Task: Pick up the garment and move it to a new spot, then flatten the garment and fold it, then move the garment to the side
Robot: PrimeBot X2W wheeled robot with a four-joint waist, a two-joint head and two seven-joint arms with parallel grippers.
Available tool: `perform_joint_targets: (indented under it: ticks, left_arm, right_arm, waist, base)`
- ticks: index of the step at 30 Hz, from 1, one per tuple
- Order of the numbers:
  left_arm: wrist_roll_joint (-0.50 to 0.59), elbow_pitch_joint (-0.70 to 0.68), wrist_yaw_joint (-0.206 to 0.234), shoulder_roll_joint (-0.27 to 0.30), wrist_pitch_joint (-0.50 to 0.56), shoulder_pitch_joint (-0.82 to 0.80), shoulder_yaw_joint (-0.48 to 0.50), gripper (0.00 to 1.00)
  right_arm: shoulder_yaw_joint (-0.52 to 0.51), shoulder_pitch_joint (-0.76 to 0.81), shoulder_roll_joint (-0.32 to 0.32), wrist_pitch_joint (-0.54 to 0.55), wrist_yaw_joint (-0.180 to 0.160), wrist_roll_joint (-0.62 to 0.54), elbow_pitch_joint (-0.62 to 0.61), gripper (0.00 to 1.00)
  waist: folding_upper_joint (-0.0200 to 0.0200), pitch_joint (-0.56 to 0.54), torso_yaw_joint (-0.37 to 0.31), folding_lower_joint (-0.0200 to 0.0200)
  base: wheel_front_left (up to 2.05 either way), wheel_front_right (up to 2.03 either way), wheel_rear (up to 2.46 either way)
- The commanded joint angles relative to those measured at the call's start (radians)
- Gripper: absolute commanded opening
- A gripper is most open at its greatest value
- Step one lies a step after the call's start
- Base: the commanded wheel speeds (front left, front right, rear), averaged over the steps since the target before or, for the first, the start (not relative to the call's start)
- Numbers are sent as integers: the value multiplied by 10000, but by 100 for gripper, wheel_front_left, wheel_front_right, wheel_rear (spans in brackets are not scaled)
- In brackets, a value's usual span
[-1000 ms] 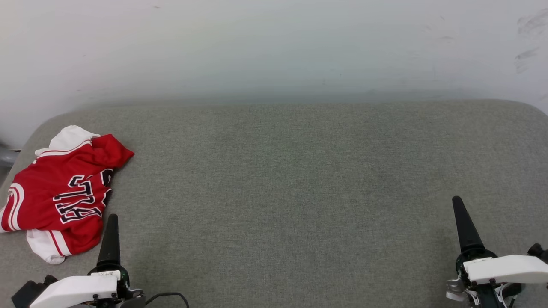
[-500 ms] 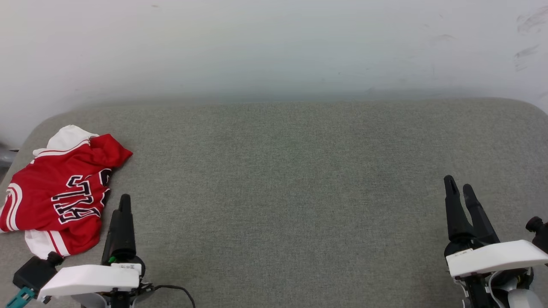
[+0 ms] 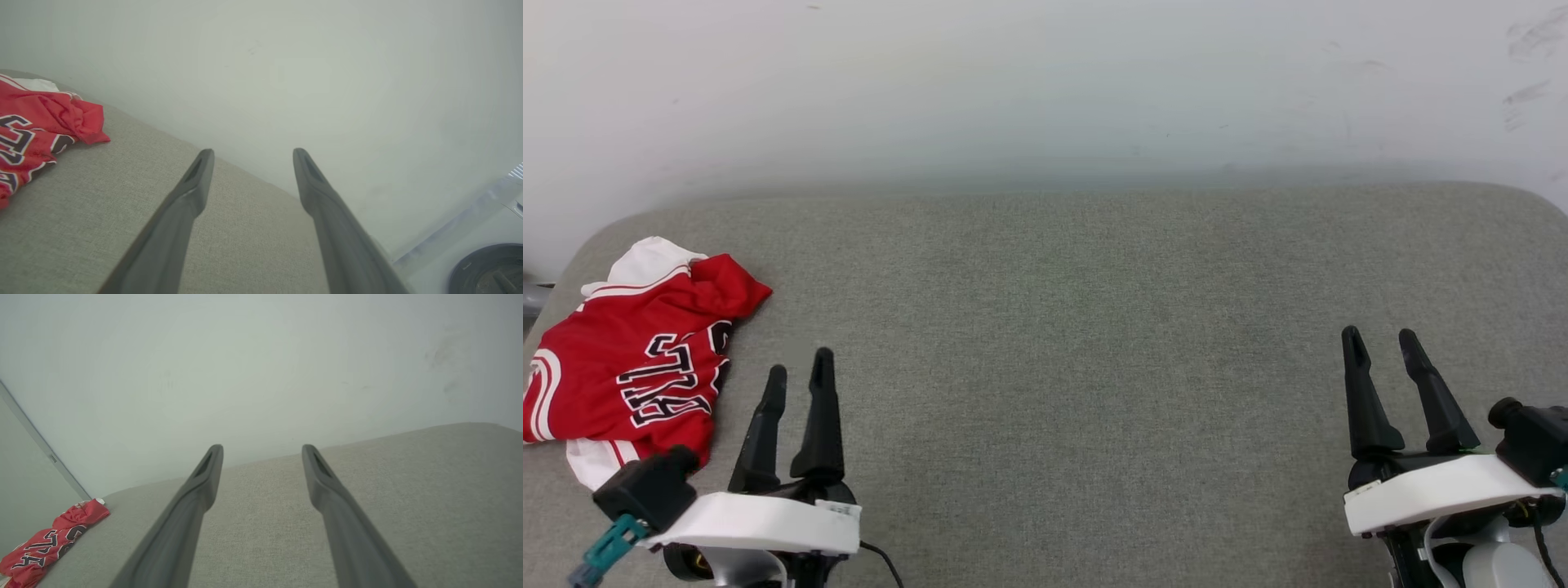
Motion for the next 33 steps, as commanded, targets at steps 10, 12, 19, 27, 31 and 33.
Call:
perform_joint_targets:
  ticks: [10, 12, 19, 27, 31, 33]
  left_arm:
    - [2281, -146, 335, 31, -339, 117, -753, 100]
    - [2642, -114, 379, 55, -391, 138, -882, 100]
    - [3478, -63, 697, 230, -562, 207, -1322, 100]
    - [4182, -43, 1021, 330, -741, 277, -1522, 100]
    - [4587, 23, 1290, 385, -828, 296, -1614, 100]
    - [4792, 27, 1395, 431, -877, 293, -1704, 100]
  right_arm:
    - [108, -191, -14, -350, 0, -1764, -86, 100]
    - [135, -196, -14, -387, 0, -2047, -44, 100]
    - [99, -211, -13, -557, 0, -2996, 31, 100]
    - [98, -180, -13, -742, 0, -3814, -62, 100]
    - [169, -169, -13, -826, 0, -4086, -130, 100]
    - [227, -147, -13, -873, 0, -3943, -154, 100]
  waist:
    - [0, 24, -15, 0]
    - [0, 23, -20, 0]
    - [0, 22, -42, 0]
    - [0, 30, -77, 0]
    - [0, 36, -102, 0]
    - [0, 38, -112, 0]
  base:
    - [0, 0, 0]
    - [0, 0, 0]
    - [0, 0, 0]
    - [0, 0, 0]
    - [0, 0, 0]
    - [0, 0, 0]
